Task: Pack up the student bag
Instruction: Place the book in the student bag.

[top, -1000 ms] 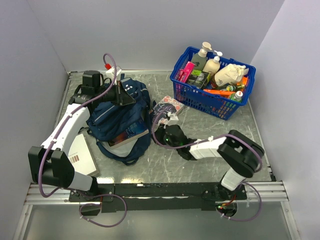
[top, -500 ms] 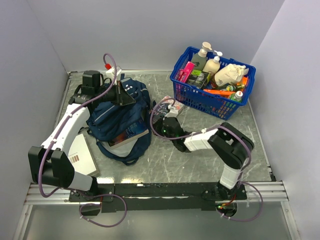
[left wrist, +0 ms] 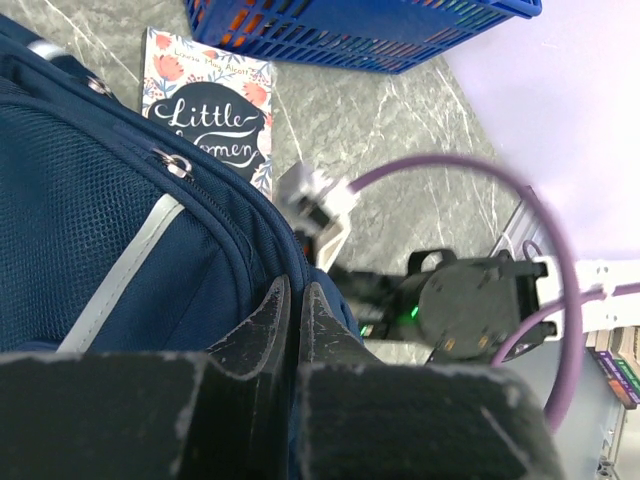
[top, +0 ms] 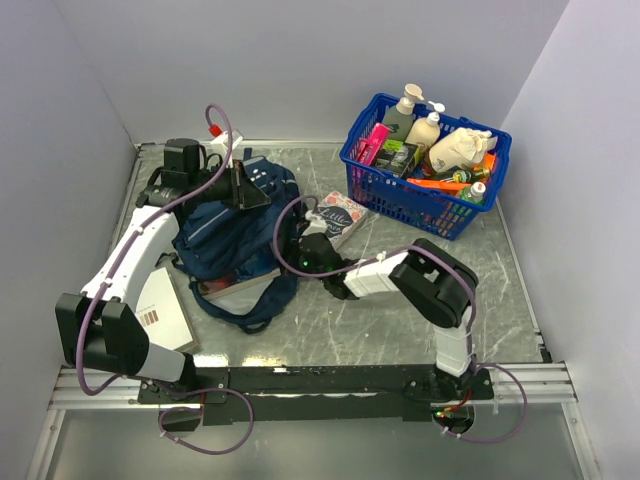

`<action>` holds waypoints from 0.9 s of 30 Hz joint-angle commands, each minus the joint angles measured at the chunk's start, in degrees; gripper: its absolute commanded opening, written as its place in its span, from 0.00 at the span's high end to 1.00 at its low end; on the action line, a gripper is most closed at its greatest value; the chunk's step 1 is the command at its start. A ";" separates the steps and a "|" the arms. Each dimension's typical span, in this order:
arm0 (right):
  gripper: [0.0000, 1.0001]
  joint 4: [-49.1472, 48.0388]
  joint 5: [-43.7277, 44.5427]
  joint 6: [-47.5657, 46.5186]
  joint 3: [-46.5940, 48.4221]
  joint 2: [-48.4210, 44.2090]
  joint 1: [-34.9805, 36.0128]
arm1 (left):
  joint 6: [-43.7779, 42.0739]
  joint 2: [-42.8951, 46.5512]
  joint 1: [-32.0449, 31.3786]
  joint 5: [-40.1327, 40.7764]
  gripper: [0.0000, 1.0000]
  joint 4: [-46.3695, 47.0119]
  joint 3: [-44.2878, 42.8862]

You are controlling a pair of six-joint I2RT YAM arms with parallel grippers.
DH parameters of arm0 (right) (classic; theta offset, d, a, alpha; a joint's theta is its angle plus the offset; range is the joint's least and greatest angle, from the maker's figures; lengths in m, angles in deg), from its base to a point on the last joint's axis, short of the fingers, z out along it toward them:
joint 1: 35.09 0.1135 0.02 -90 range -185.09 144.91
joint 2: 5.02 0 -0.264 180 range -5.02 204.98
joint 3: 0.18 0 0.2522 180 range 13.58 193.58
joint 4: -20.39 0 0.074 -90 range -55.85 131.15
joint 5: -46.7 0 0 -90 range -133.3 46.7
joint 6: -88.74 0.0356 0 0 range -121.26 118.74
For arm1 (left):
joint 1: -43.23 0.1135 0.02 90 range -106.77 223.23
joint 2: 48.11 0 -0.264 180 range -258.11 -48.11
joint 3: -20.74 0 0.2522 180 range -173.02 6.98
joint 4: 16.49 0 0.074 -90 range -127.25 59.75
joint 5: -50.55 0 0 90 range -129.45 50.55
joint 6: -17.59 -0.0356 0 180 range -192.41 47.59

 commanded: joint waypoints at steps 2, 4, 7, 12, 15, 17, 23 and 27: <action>1.00 -0.80 -4.58 0.73 4.82 0.73 2.70 | 2.14 3.95 -1.63 -7.35 0.99 5.94 -6.38; 1.00 -1.15 -3.53 0.73 3.77 -0.24 1.56 | 1.70 4.22 -1.63 -7.00 0.99 5.50 -6.29; 0.96 -1.85 -2.04 2.04 -0.18 -3.48 -0.11 | 1.17 4.48 -1.63 -6.65 0.99 5.41 -5.68; 0.85 -1.33 2.10 0.47 -8.09 -12.09 -3.01 | 0.74 4.39 -1.63 -6.03 0.99 5.59 -4.80; 0.69 4.45 5.53 -1.47 -9.51 -16.75 -4.33 | 0.38 4.48 -1.63 -5.77 0.99 5.15 -4.88; 0.66 6.14 4.57 -2.69 -10.73 -19.57 -4.86 | 0.29 4.74 -1.63 -5.59 0.99 5.23 -4.97; 0.58 7.76 2.18 -12.53 -11.98 -25.81 2.41 | 1.08 4.13 -1.63 -4.98 0.99 6.11 -5.32; 0.55 17.70 9.29 -18.95 -6.71 -26.08 10.33 | 1.09 4.13 -1.63 -3.40 0.99 6.37 -5.41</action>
